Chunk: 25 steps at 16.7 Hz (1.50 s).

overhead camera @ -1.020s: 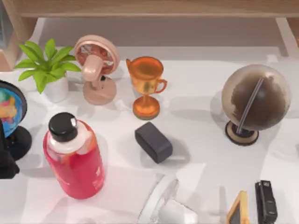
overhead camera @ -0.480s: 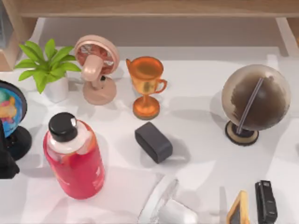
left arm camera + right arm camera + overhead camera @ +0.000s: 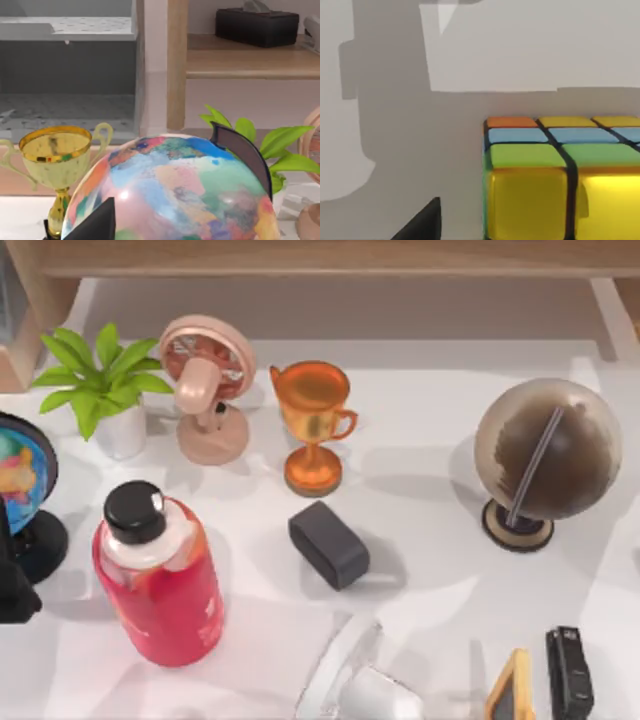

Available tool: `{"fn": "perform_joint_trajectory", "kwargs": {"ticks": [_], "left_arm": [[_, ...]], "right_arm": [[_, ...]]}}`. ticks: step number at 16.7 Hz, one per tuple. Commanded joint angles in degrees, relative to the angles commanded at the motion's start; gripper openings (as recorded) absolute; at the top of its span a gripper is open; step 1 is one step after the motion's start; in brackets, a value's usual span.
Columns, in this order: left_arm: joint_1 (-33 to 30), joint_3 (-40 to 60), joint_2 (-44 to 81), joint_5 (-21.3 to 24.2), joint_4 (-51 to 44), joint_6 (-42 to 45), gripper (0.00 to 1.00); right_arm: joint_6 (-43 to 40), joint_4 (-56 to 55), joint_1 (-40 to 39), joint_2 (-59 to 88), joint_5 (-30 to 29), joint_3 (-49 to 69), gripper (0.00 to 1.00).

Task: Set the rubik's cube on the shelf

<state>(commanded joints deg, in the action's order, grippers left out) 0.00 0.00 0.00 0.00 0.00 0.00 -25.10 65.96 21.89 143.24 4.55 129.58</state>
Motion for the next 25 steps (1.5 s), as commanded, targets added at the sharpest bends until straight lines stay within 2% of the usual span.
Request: {"fn": "perform_joint_trajectory", "kwargs": {"ticks": [11,21,25], "left_arm": [[0.0,0.0,0.0,0.0,0.0,0.0,1.0],[0.0,0.0,0.0,0.0,0.0,0.0,1.0],[0.0,0.0,0.0,0.0,0.0,0.0,1.0]], "right_arm": [[0.0,0.0,0.0,0.0,0.0,0.0,0.02],[0.1,0.1,0.2,-0.1,0.0,0.0,0.0],[-0.3,3.3,0.4,-3.5,-0.5,-2.1,0.0]]}}
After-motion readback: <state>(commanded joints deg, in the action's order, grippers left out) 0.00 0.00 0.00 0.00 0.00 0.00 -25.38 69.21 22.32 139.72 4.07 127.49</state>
